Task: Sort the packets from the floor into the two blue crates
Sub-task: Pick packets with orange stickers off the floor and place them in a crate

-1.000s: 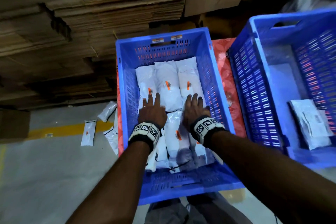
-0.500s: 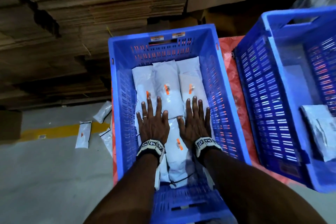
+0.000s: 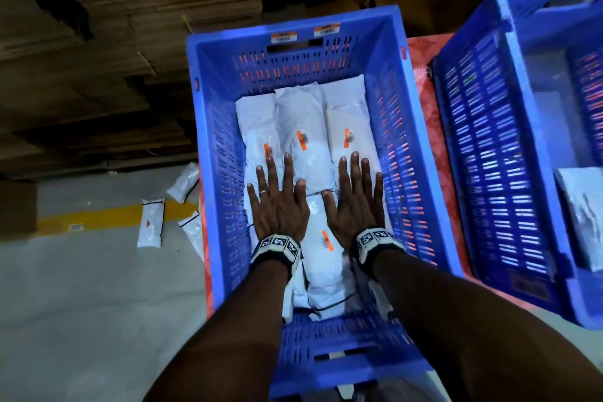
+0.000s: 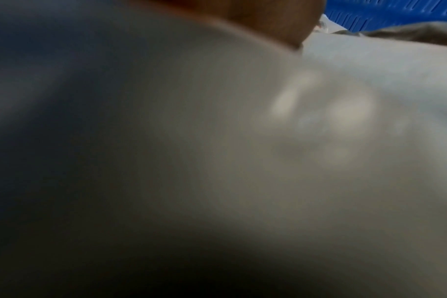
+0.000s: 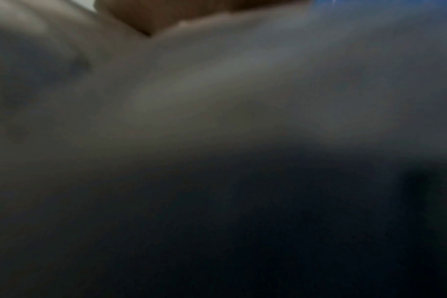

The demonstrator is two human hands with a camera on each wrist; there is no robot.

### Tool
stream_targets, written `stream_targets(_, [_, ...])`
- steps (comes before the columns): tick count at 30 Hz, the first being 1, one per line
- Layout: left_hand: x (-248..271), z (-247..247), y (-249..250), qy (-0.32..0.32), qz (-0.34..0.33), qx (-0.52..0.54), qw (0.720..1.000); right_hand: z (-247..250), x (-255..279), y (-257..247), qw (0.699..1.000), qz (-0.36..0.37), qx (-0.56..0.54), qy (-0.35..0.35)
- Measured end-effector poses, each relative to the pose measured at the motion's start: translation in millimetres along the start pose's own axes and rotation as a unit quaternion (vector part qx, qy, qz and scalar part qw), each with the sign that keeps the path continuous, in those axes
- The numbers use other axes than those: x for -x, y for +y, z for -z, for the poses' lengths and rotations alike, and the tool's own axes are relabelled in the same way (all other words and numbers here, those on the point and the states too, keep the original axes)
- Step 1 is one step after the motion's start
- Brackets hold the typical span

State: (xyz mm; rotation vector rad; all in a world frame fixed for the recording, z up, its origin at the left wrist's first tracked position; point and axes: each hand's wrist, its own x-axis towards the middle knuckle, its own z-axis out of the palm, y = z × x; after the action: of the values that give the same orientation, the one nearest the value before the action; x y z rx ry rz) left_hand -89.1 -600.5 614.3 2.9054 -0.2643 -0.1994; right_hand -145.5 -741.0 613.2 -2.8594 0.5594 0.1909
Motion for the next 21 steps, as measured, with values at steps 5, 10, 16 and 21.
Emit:
stream_targets(5, [0.1, 5.1, -0.2, -0.012, -0.006, 0.011, 1.000, 9.4, 3.9, -0.8, 0.999, -0.011, -0.049, 0.009])
stream_targets(10, [0.5, 5.0, 0.2, -0.016, -0.003, 0.013, 1.000, 23.5, 0.4, 5.0, 0.995, -0.024, -0.094, 0.009])
stream_targets(16, [-3.5, 30.0, 6.1, -0.053, -0.001, 0.038, 0.998, 58.3, -21.1, 5.7, 0.966, -0.073, -0.247, -0.010])
stream_targets(21, [-10.5, 72.9, 14.8, -0.087, -0.006, 0.070, 0.994, 120.9, -41.7, -5.8, 0.942, -0.169, -0.259, -0.131])
